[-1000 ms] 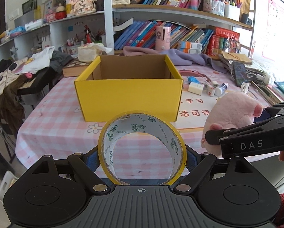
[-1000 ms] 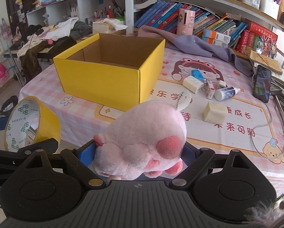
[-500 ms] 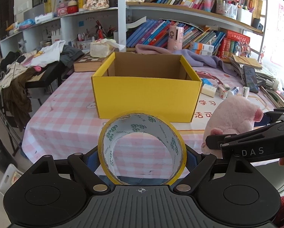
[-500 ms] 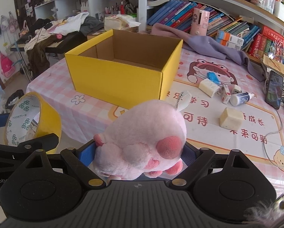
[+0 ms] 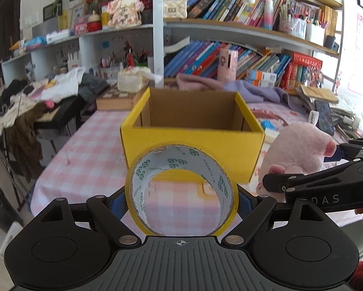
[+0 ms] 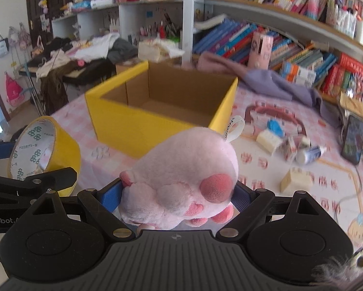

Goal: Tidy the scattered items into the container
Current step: 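Carry the tape roll and the pink pig toward the yellow cardboard box, then lower the tape roll and pig into the box and open both tools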

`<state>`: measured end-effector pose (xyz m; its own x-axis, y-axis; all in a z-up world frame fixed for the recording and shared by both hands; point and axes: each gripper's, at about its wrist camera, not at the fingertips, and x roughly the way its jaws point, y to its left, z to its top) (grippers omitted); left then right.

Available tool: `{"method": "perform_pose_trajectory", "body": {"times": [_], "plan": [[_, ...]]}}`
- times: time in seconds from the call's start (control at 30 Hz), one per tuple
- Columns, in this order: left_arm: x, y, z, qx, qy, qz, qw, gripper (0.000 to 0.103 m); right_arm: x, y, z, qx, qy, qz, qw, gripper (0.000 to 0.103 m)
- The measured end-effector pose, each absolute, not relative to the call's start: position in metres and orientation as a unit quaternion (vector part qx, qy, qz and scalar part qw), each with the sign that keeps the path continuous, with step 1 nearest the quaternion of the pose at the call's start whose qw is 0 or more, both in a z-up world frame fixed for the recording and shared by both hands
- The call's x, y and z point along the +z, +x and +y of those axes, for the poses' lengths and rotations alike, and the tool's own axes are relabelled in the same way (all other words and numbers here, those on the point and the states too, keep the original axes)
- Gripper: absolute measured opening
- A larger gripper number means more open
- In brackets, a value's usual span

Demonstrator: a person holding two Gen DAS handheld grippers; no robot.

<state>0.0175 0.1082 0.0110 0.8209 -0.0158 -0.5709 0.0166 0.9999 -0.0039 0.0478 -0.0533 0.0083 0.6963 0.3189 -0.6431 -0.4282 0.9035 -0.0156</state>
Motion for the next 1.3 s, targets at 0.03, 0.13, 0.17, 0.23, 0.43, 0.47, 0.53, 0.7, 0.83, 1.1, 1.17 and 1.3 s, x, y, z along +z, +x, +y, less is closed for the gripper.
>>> {"method": "perform_pose_trajectory", "body": {"times": [0.03,0.13,0.17,0.23,0.43,0.47,0.53,0.7,0.83,1.1,1.17,1.3], "plan": [[0.015,0.022,0.109,-0.009,0.004,0.293,0.956,0.087,0.012,0.052,-0.053,0.206,-0.084,0.324,0.919,0.089],[0.028,0.04,0.112,-0.007,0.012,0.275,0.961,0.087,0.022,0.07,-0.05,0.218,-0.09,0.299,0.925,0.089],[0.032,0.048,0.113,-0.007,0.013,0.27,0.963,0.087,0.026,0.078,-0.048,0.222,-0.093,0.291,0.926,0.089],[0.041,0.064,0.117,-0.009,0.013,0.262,0.965,0.087,0.032,0.095,-0.045,0.229,-0.099,0.276,0.928,0.089],[0.056,0.126,0.126,-0.022,0.021,0.248,0.968,0.087,0.038,0.158,-0.033,0.251,-0.147,0.245,0.925,0.089],[0.058,0.138,0.127,-0.026,0.026,0.246,0.969,0.087,0.038,0.168,-0.03,0.254,-0.157,0.241,0.923,0.089],[0.057,0.162,0.126,-0.033,0.04,0.252,0.966,0.087,0.034,0.19,-0.025,0.262,-0.183,0.241,0.916,0.089],[0.043,0.219,0.12,-0.056,0.061,0.296,0.952,0.087,0.016,0.232,-0.004,0.292,-0.246,0.264,0.886,0.089],[0.023,0.256,0.115,-0.076,0.073,0.346,0.932,0.087,-0.009,0.247,0.018,0.325,-0.321,0.279,0.844,0.089],[-0.011,0.298,0.107,-0.094,0.106,0.399,0.906,0.088,-0.041,0.28,0.035,0.342,-0.414,0.294,0.791,0.09],[-0.018,0.306,0.107,-0.087,0.107,0.409,0.902,0.088,-0.044,0.283,0.037,0.355,-0.429,0.294,0.776,0.09],[-0.028,0.315,0.113,-0.072,0.101,0.434,0.892,0.088,-0.05,0.285,0.039,0.371,-0.446,0.295,0.759,0.09]]}}
